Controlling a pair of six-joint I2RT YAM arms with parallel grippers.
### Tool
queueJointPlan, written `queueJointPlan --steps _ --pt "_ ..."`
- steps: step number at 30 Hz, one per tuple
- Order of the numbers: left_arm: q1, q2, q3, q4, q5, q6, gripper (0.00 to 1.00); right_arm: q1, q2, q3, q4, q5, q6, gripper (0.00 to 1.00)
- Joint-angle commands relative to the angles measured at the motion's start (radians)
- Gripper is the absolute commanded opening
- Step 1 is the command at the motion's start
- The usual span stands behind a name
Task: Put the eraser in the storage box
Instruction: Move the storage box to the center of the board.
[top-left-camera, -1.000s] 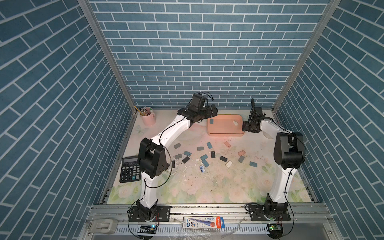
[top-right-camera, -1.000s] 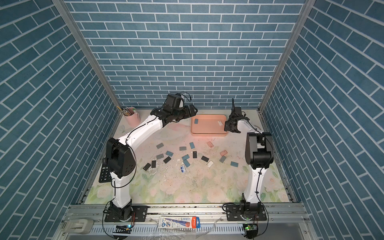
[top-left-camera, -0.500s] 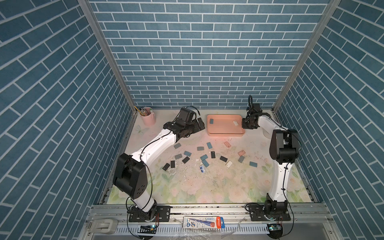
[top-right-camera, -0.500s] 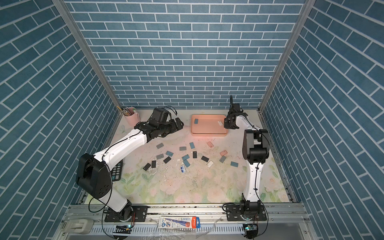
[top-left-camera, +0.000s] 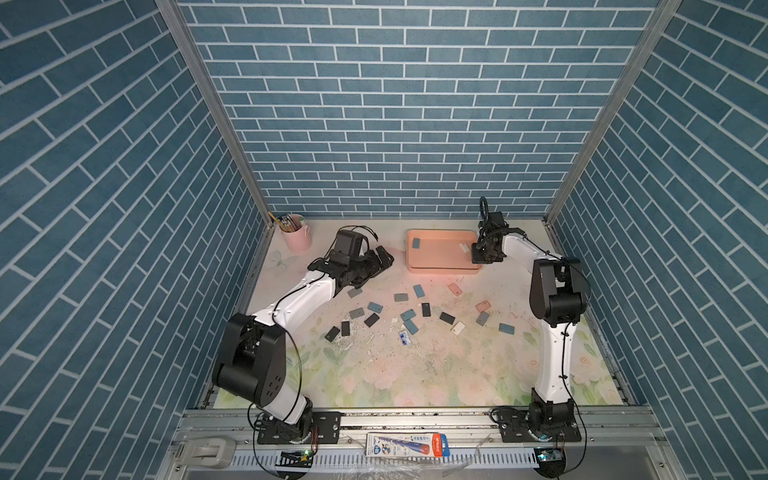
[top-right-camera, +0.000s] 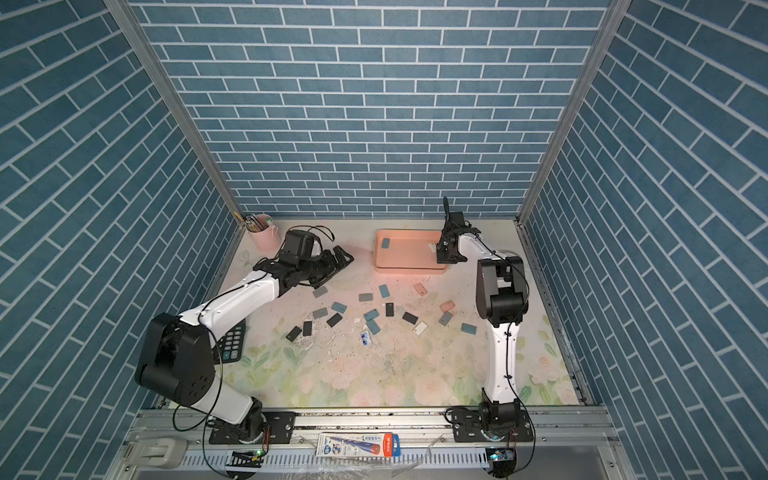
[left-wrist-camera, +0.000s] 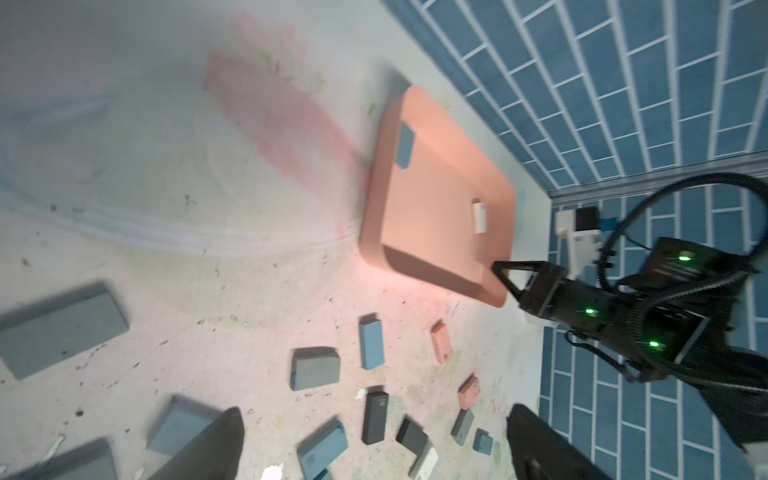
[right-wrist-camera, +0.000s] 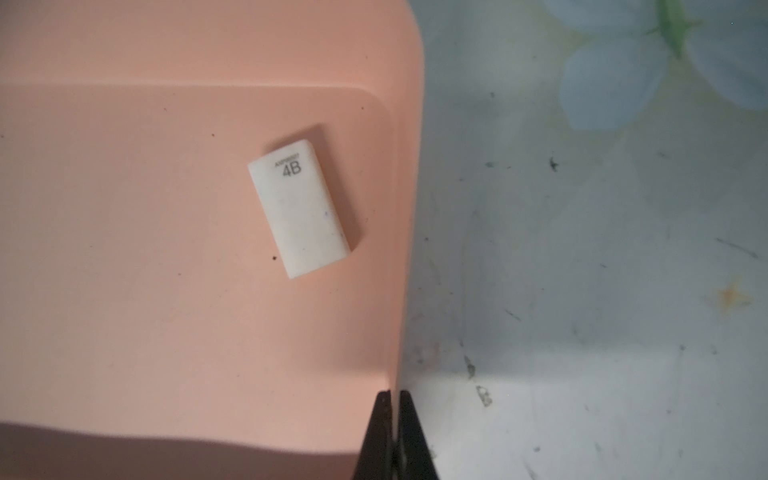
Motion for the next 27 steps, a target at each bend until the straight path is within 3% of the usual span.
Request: queueJointPlan --steps 1,14,17,22,27 --pt "0.002 -0.012 0.025 -0.062 -0.031 0.061 1.00 0.048 -0.018 -0.028 -0.019 0.041 -0.049 0.00" --pt "-0.002 -0.044 0.021 -0.112 -0.074 0.101 1.00 0.114 -0.088 -0.078 -0.051 0.051 0.168 0.04" --pt "-0.011 -0.054 0.018 -0.115 -0.079 0.112 1.00 0.116 -0.092 -0.063 -0.058 0.049 0.177 0.16" --pt "-0.055 -0.046 0.047 -0.143 -0.096 0.146 1.00 0.116 -0.135 -0.044 -0.069 0.051 0.143 0.44" --pt "-0.135 -0.051 0.066 -0.136 -0.168 0.183 1.00 0.120 -0.278 -0.132 -0.011 0.037 0.103 0.59"
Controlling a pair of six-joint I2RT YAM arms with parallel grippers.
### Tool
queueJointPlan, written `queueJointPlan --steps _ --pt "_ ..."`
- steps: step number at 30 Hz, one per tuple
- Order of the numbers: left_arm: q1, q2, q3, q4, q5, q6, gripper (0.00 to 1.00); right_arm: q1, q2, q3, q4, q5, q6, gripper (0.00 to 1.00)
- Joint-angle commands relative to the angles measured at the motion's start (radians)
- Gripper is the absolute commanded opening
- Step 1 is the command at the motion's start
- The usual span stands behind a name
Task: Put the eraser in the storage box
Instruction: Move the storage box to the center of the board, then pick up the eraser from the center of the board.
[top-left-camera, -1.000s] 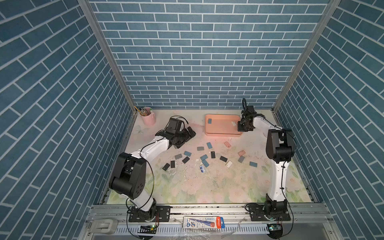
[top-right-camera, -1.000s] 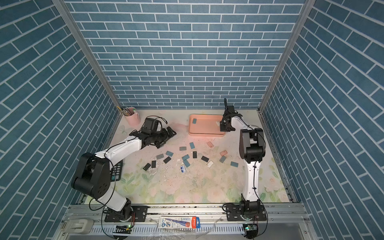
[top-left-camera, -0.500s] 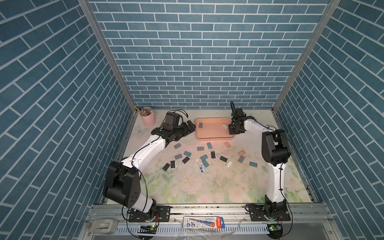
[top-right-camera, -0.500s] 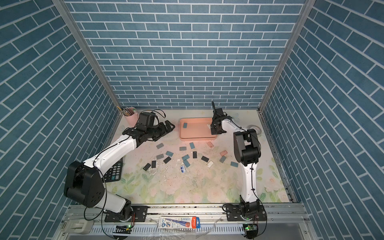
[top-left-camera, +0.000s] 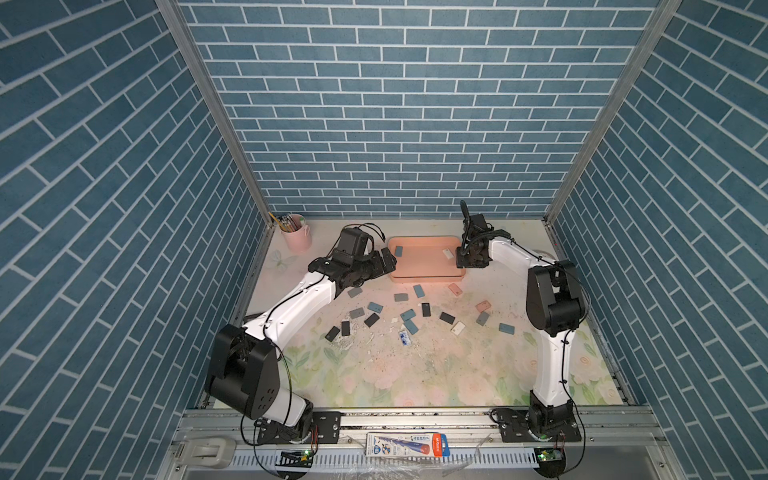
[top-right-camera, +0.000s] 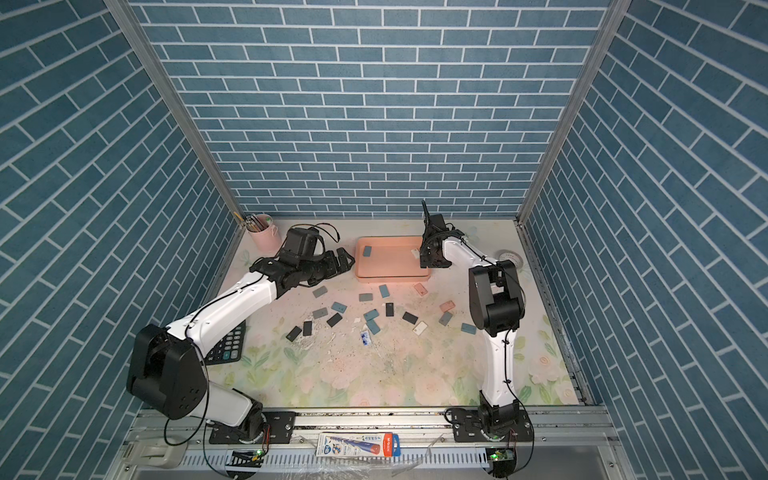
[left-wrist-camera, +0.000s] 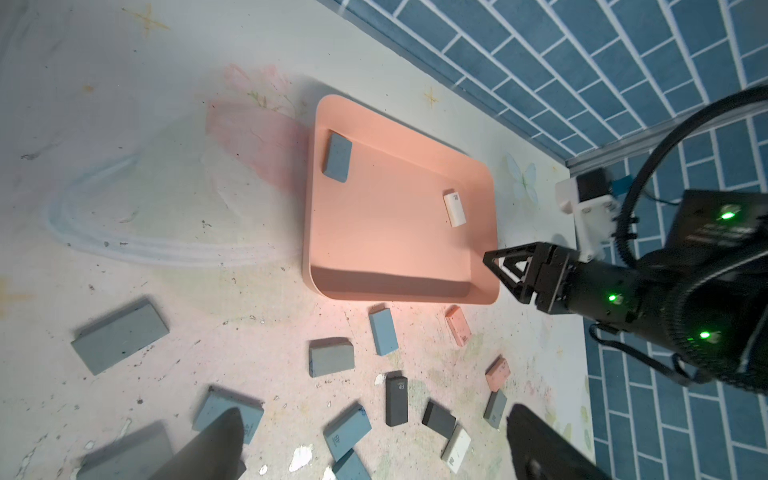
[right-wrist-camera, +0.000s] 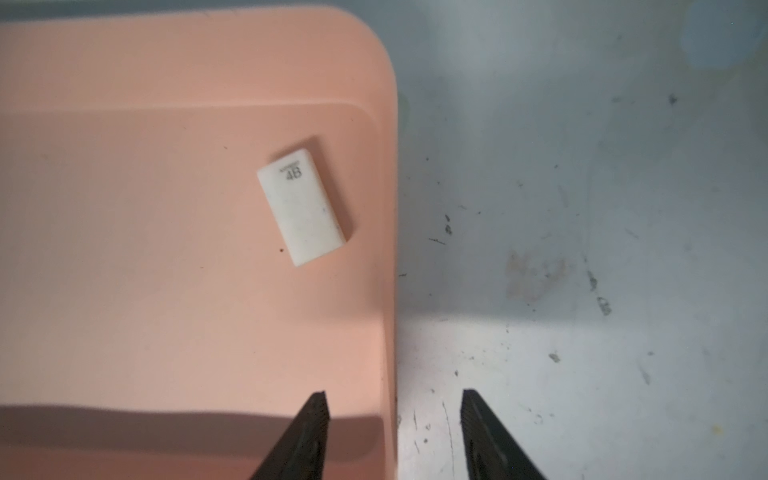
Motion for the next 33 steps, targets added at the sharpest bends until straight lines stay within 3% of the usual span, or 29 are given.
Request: queueJointPlan --steps 1,6,12,24,33 --pt "-0.052 -0.013 0.041 -0.007 -0.043 0.045 1.00 0.013 -0.161 -0.078 0.036 -0.011 -0.033 0.61" --pt "-0.092 0.005 0.047 0.027 0.011 0.017 1.00 0.046 -0.312 -0.332 0.125 -0.013 -0.076 0.67" --pt "-0.095 -0.003 0.003 0.114 0.043 0.002 1.00 0.096 -0.320 -0.473 0.168 -0.020 -0.116 0.68" --pt "-0.095 0.000 -0.010 0.113 0.083 -0.009 1.00 0.121 -0.146 -0.387 0.175 0.028 -0.115 0.63" --pt "-0.094 0.012 0.008 0.091 0.078 -0.004 1.00 0.131 -0.102 -0.369 0.173 0.047 -0.119 0.44"
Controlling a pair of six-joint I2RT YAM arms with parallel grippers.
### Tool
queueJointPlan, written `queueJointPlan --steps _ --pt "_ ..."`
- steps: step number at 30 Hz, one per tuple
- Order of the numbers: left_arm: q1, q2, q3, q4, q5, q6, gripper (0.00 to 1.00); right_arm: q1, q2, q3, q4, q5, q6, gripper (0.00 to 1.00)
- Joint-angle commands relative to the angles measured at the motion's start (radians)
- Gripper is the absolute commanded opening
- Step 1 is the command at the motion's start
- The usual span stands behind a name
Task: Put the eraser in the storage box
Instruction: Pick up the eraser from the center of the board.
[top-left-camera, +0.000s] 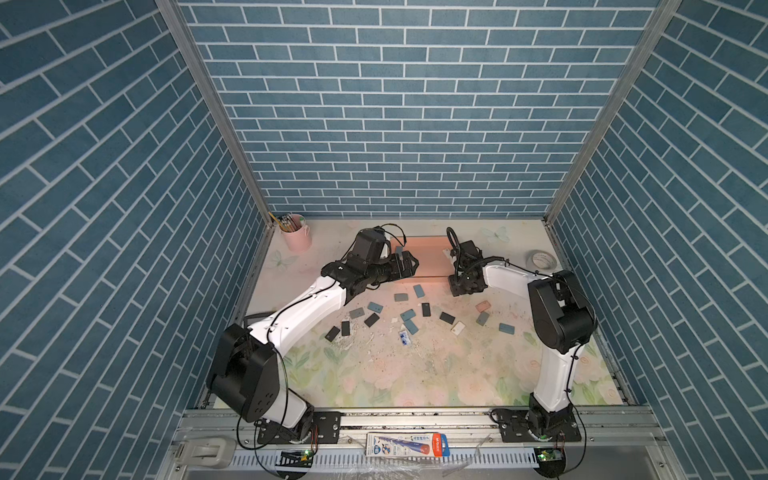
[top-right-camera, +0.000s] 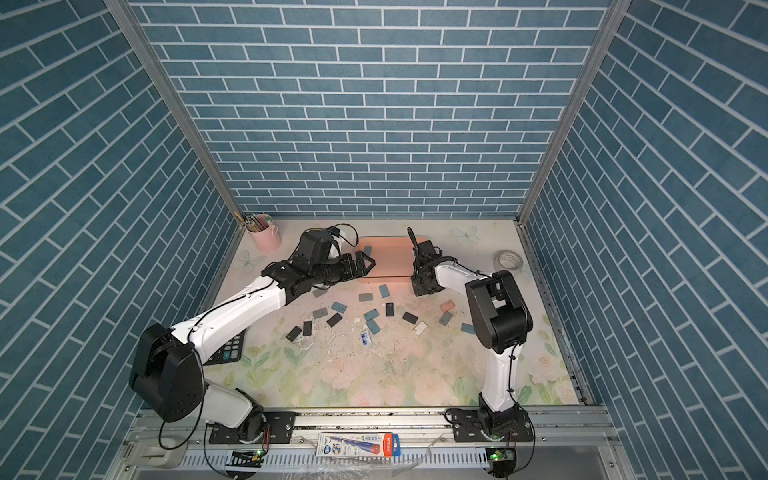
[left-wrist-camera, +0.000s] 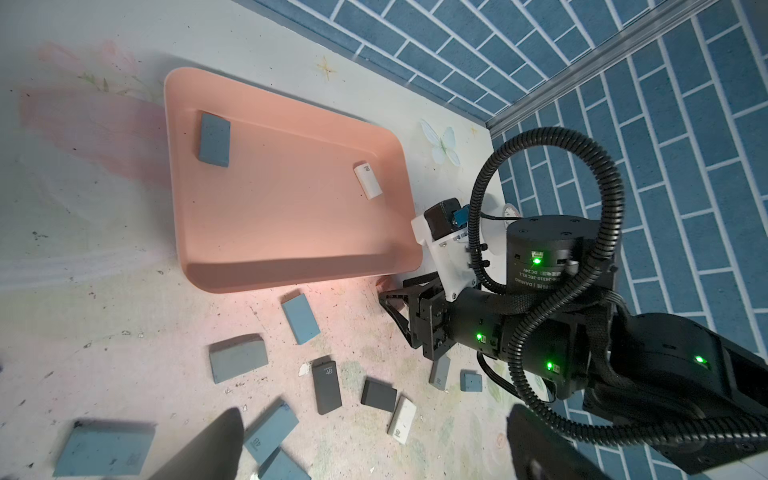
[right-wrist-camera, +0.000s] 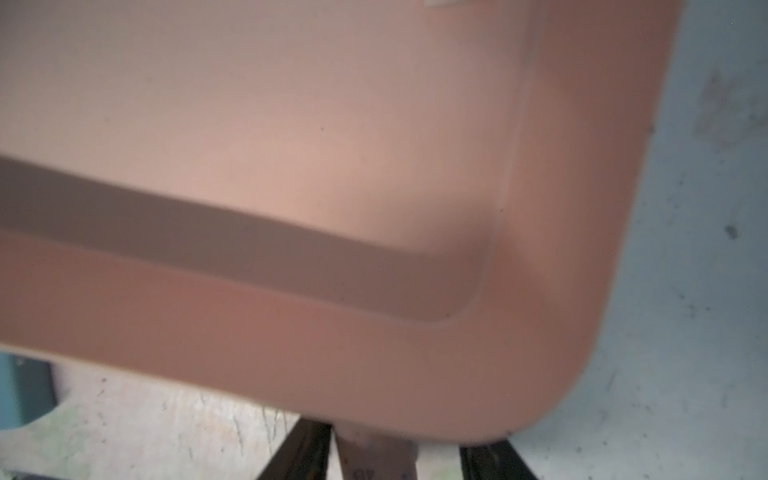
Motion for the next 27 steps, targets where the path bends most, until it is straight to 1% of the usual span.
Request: queueJointPlan --steps 1,2,4,7,10,13,17,21,24,27 --pt "-0.001 0.016 0.010 -0.016 0.003 0.004 1.00 0.011 0.002 -0.009 -0.007 0.025 -0.014 0.42" --pt "-0.001 0.019 0.014 -0.017 0.003 0.004 1.00 0.014 -0.004 -0.017 -0.006 0.029 -0.011 0.40" --pt "-0.001 0.028 0.023 -0.019 0.003 0.004 1.00 0.019 -0.014 -0.032 -0.004 0.036 0.000 0.29" --pt "-0.001 0.035 0.036 -0.029 0.002 0.007 1.00 0.024 -0.024 -0.049 -0.005 0.034 0.010 0.23" --pt "-0.001 0.037 0.044 -0.037 -0.003 0.009 0.99 0.031 -0.036 -0.043 -0.035 0.050 0.024 0.16" --pt "-0.001 0.031 0.047 -0.043 -0.006 0.010 1.00 0.037 -0.088 -0.035 -0.076 0.062 0.035 0.14" --pt "-0.001 0.018 0.055 -0.055 -0.007 0.013 0.99 0.049 -0.182 0.005 -0.179 0.061 0.040 0.13" --pt "-0.001 0.000 0.061 -0.058 -0.017 0.020 1.00 0.051 -0.241 0.116 -0.274 0.076 0.062 0.13" --pt "-0.001 -0.009 0.067 -0.057 -0.025 0.023 1.00 0.051 -0.189 0.252 -0.325 0.096 0.048 0.13" --pt "0.001 -0.012 0.074 -0.056 -0.027 0.024 1.00 0.049 -0.068 0.401 -0.348 0.096 0.022 0.13"
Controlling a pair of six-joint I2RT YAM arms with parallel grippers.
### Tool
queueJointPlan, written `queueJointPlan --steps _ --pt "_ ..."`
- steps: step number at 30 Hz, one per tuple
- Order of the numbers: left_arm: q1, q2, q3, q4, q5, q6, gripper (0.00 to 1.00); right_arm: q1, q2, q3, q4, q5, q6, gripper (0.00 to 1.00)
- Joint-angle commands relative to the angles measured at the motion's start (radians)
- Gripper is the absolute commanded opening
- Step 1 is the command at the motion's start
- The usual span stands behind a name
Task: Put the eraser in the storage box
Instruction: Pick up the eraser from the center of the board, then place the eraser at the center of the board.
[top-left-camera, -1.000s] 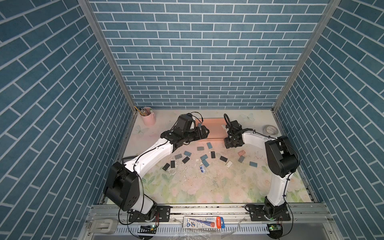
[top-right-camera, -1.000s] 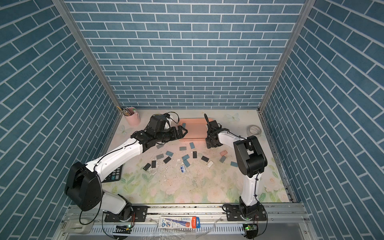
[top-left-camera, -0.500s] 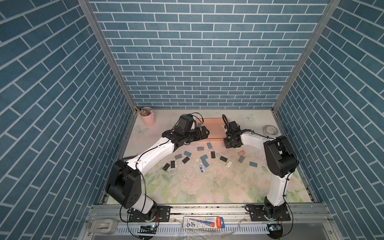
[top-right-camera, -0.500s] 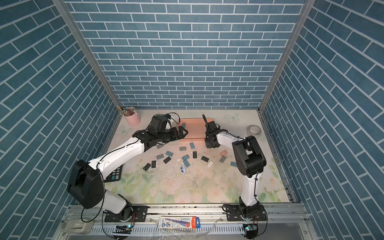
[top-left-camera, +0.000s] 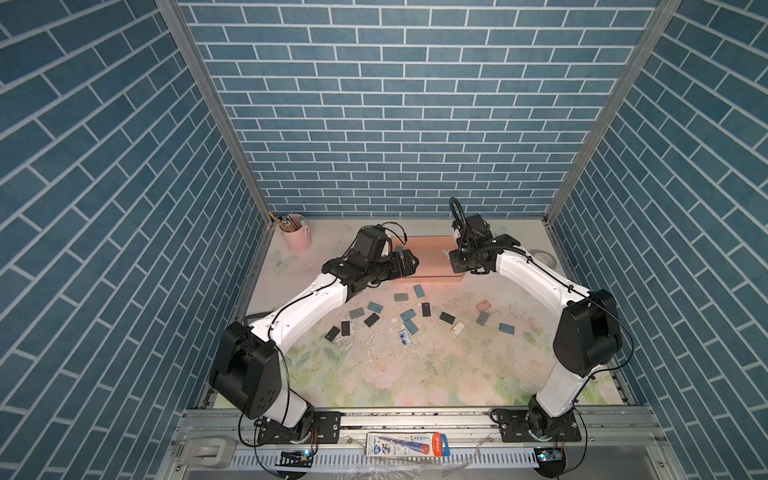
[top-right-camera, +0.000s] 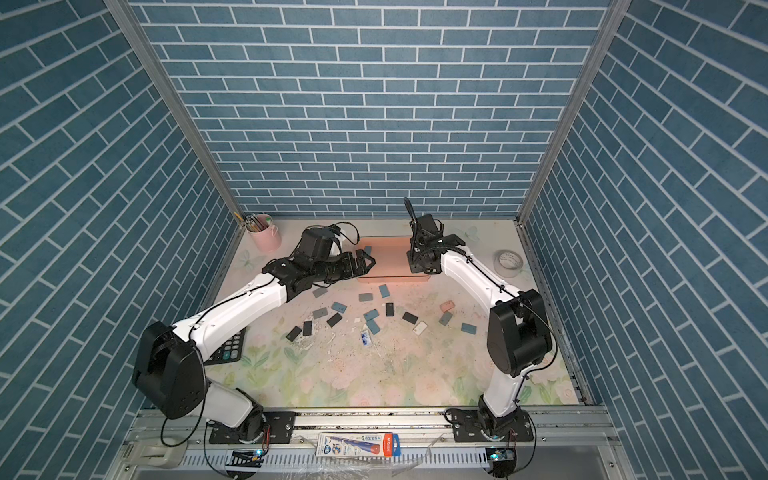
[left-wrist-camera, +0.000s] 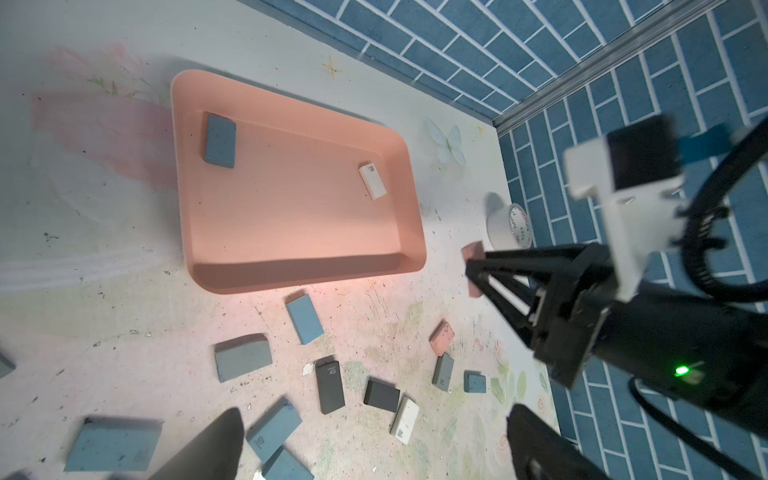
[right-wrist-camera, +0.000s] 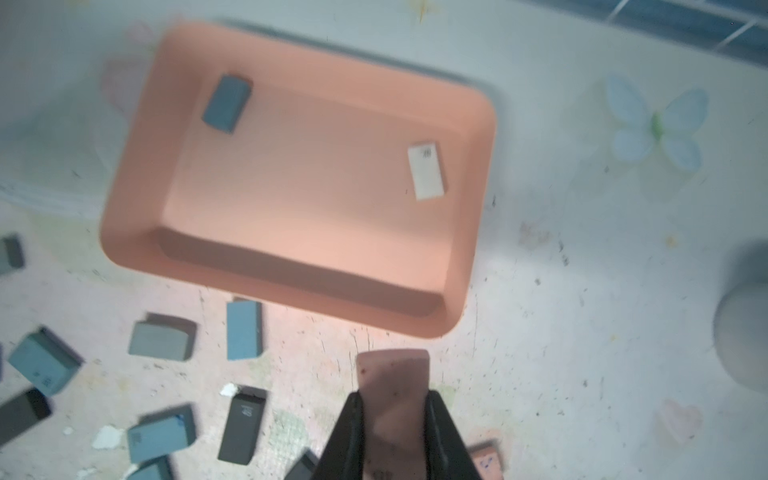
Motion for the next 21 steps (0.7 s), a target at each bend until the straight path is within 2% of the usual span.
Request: queueJointPlan --steps 1,8,16,21 --pt "0.002 -0.026 0.032 -0.017 -0.015 0.017 1.00 0.002 0.139 0.124 -0.087 0.019 -0.005 0.13" --pt "0.013 -0.055 0.014 -0.033 -0.021 0.021 1.00 -0.009 0.434 0.432 -0.126 -0.017 -0.067 0.14" --pt "0.030 -0.066 -0.020 -0.037 -0.021 0.029 1.00 -0.040 0.645 0.618 -0.156 -0.054 -0.114 0.14" --pt "0.033 -0.046 -0.014 -0.039 -0.012 0.031 1.00 -0.056 0.723 0.698 -0.181 -0.055 -0.123 0.14"
